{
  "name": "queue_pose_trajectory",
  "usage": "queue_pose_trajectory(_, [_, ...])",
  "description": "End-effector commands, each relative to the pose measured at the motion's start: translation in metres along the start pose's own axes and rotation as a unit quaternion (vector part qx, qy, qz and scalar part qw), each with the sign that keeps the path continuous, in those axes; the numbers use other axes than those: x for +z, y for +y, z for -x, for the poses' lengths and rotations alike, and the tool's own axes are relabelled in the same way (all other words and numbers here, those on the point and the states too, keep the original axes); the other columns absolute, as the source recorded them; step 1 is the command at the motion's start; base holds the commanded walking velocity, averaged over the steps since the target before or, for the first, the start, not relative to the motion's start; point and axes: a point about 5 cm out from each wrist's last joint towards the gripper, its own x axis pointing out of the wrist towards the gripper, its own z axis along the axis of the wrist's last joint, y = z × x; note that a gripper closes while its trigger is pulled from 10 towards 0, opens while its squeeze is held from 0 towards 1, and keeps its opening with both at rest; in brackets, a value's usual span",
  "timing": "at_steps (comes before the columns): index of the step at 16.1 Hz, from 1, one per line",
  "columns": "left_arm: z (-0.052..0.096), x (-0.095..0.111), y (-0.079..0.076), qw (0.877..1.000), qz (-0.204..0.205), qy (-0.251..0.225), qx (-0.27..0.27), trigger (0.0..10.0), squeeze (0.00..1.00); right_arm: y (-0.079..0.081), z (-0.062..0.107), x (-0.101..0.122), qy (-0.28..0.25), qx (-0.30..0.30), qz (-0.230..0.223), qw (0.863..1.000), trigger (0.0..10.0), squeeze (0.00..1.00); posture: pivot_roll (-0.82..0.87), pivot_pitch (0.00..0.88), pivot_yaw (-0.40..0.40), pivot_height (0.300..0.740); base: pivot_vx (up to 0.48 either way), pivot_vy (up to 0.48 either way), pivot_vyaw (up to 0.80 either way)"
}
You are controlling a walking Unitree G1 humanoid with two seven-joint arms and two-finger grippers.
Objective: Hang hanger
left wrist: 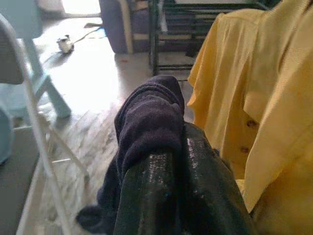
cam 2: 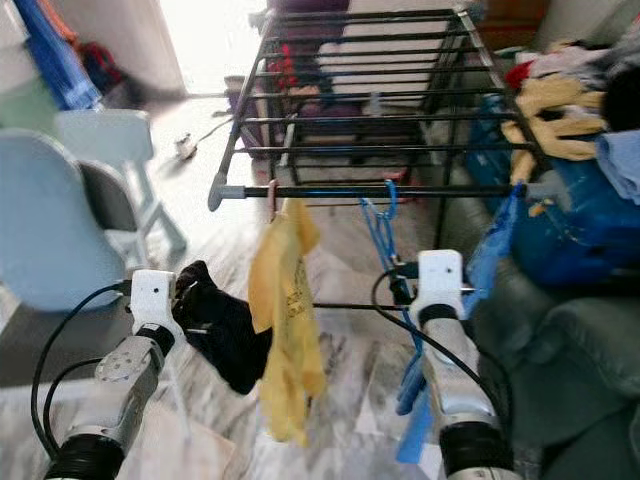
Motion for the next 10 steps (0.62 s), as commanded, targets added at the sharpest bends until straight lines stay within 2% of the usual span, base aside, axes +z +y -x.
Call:
queue_pose_trajectory(1, [-0.0005, 0.0069, 0.0061, 1.000, 0.008, -0.012, 0.007, 10.0, 0.00, 0.0015, -0.0021, 0.0008, 0.005, 0.009, -0.005, 1.000, 10.0, 0.00, -0.11, 0.000, 0.047, 0.740, 0.000, 0.000, 0.00])
queue_pose_trajectory(2, [-0.0004, 0.0070, 0.0064, 1.000, 0.011, -0.012, 0.009, 10.0, 0.00, 0.0019, -0.0021, 0.0008, 0.006, 0.012, -0.005, 1.000, 10.0, 0.00, -0.11, 0.000, 0.047, 0.740, 0.000, 0.000, 0.00])
queue_pose_trajectory(5, [-0.0007, 0.0072, 0.0056, 1.000, 0.013, -0.012, 0.005, 10.0, 0.00, 0.0021, -0.0018, 0.0001, 0.010, 0.016, -0.006, 1.000, 10.0, 0.00, -0.11, 0.000, 0.047, 0.740, 0.266, 0.246, 0.00])
queue_pose_trajectory(8, [-0.0021, 0.0070, 0.0049, 1.000, 0.018, -0.008, 0.002, 10.0, 0.00, 0.0017, -0.0015, -0.0011, 0.014, 0.019, -0.010, 1.000, 10.0, 0.00, -0.12, 0.000, 0.050, 0.740, 0.274, 0.396, 0.00])
queue_pose_trajectory(10, [-0.0021, 0.0067, 0.0047, 1.000, 0.020, -0.005, 0.000, 10.0, 0.00, 0.0015, -0.0010, -0.0018, 0.016, 0.020, -0.012, 1.000, 10.0, 0.00, -0.12, 0.000, 0.051, 0.740, 0.000, 0.431, 0.00])
